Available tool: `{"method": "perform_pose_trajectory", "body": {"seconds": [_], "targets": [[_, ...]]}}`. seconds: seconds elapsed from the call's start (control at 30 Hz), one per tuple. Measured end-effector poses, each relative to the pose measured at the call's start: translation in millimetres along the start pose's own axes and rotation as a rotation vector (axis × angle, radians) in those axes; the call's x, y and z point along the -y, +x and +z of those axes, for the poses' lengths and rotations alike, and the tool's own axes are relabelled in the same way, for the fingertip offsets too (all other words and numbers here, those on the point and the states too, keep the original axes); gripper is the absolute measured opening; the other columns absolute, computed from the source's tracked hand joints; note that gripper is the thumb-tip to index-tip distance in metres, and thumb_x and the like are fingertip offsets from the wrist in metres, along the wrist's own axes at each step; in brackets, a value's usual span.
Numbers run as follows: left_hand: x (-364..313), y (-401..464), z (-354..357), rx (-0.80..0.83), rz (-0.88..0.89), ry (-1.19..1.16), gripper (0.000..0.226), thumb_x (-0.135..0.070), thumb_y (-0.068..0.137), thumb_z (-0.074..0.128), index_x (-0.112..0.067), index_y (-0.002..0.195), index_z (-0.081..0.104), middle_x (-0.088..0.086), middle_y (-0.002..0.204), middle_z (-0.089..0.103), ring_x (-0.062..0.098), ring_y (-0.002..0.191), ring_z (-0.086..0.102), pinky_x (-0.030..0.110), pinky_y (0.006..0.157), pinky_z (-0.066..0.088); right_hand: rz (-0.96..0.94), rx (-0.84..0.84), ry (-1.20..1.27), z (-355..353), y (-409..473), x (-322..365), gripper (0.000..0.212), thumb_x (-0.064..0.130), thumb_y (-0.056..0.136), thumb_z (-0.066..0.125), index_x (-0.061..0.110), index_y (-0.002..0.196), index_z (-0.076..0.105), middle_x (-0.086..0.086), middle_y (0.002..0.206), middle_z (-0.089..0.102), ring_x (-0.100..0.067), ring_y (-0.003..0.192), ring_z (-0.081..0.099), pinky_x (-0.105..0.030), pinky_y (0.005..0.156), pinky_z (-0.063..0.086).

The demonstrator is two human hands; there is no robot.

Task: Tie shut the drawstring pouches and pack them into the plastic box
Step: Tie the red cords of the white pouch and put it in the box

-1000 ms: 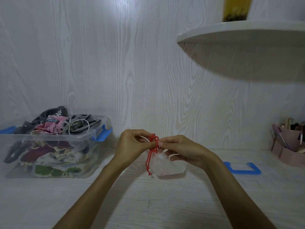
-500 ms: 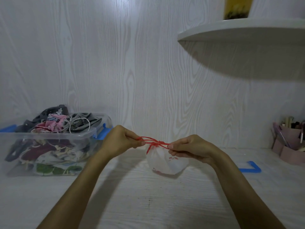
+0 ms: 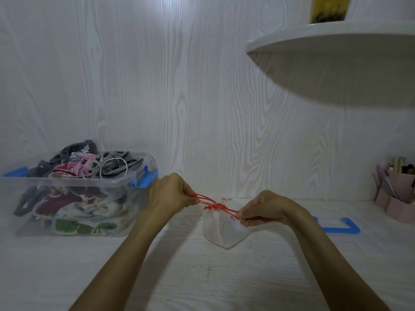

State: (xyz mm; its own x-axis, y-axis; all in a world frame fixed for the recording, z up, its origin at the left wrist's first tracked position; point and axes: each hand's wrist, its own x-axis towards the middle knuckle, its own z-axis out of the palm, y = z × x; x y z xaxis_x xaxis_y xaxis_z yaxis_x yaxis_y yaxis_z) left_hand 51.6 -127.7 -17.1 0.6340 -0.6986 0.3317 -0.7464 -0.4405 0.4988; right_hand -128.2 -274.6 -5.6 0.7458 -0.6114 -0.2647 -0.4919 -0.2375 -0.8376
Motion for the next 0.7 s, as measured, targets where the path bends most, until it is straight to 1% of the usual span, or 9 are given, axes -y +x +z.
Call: {"method": "perform_pose_trajectory", "body": {"seconds": [0.1,0.23,0.33,0.37,0.43,0.5,0.53,0.63,0.7], "targets": [[-0.6,0.3,1.0,-0.001,-0.008,0.033,0.017,-0.038,0.074,0.077,-0.027,0.087,0.077,-0.013,0.068,0.07,0.001,0.058,0.058,0.02,0.053,0.044,0.003,-0.023,-0.07,3.3,2.6,1.3,0.015,0.009,0.078,0.075,0.0,0.089,0.073,-0.013,0.082,0.073,-0.012,0.066,0.066,-0.017,0.07,0.057],[1.7,0.7,-0.3,-0.04,-0.02,0.056,0.019,-0.038,0.075,0.077,-0.026,0.089,0.077,-0.009,0.076,0.073,0.005,0.067,0.064,0.025,0.061,0.053,-0.016,-0.052,-0.156,8.0,7.7,6.4,0.017,0.011,0.08,0.072,0.0,0.094,0.074,-0.012,0.084,0.071,-0.013,0.069,0.063,-0.024,0.078,0.056],[8.0,3.0,-3.4,-0.03,-0.041,0.0,0.016,-0.037,0.074,0.077,-0.026,0.086,0.077,-0.01,0.071,0.072,0.004,0.065,0.064,0.025,0.062,0.052,-0.032,-0.08,-0.218,11.1,13.5,8.4,0.021,0.017,0.081,0.072,0.005,0.098,0.075,-0.005,0.084,0.07,-0.007,0.066,0.06,-0.016,0.06,0.051],[10.9,4.1,-4.6,-0.008,-0.046,-0.039,0.015,-0.036,0.074,0.078,-0.025,0.085,0.078,-0.01,0.069,0.071,0.004,0.064,0.063,0.025,0.063,0.053,-0.045,-0.09,-0.225,11.5,16.0,8.2,0.021,0.019,0.08,0.073,0.007,0.098,0.075,-0.002,0.084,0.069,-0.007,0.068,0.059,-0.015,0.058,0.048],[14.3,5.5,-5.5,0.079,-0.04,-0.12,0.014,-0.031,0.074,0.078,-0.022,0.084,0.078,-0.008,0.069,0.071,0.006,0.065,0.065,0.024,0.064,0.055,-0.072,-0.105,-0.225,11.2,20.1,4.8,0.021,0.022,0.079,0.074,0.011,0.097,0.075,-0.001,0.095,0.07,-0.01,0.081,0.059,-0.017,0.065,0.047],[13.6,4.7,-4.2,0.216,-0.037,-0.217,0.014,-0.025,0.076,0.078,-0.016,0.087,0.077,-0.005,0.073,0.071,0.004,0.064,0.065,0.017,0.06,0.053,-0.077,-0.136,-0.23,9.1,24.1,0.9,0.019,0.026,0.076,0.075,0.017,0.093,0.077,-0.001,0.106,0.07,-0.015,0.097,0.059,-0.026,0.084,0.047],[13.0,2.9,-2.0,0.273,-0.052,-0.282,0.016,-0.024,0.077,0.077,-0.014,0.09,0.076,-0.004,0.075,0.071,0.002,0.065,0.064,0.014,0.057,0.051,-0.079,-0.15,-0.253,8.7,25.4,-0.5,0.017,0.026,0.076,0.075,0.018,0.091,0.077,0.0,0.108,0.07,-0.015,0.1,0.058,-0.028,0.089,0.044],[13.5,1.2,7.1,0.293,-0.096,-0.421,0.024,-0.028,0.078,0.076,-0.014,0.098,0.073,-0.003,0.087,0.072,0.006,0.08,0.066,0.014,0.058,0.052,-0.087,-0.15,-0.313,11.1,28.9,-3.8,0.017,0.021,0.08,0.071,0.017,0.096,0.076,-0.001,0.11,0.068,-0.013,0.096,0.055,-0.022,0.083,0.039],[16.7,2.7,17.2,0.297,-0.154,-0.455,0.038,-0.034,0.077,0.076,-0.015,0.108,0.066,-0.003,0.099,0.069,0.01,0.087,0.065,0.018,0.061,0.053,-0.063,-0.128,-0.344,14.9,29.4,-5.6,0.018,0.022,0.082,0.069,0.017,0.099,0.075,0.002,0.103,0.066,-0.01,0.088,0.053,-0.014,0.073,0.04]]}}
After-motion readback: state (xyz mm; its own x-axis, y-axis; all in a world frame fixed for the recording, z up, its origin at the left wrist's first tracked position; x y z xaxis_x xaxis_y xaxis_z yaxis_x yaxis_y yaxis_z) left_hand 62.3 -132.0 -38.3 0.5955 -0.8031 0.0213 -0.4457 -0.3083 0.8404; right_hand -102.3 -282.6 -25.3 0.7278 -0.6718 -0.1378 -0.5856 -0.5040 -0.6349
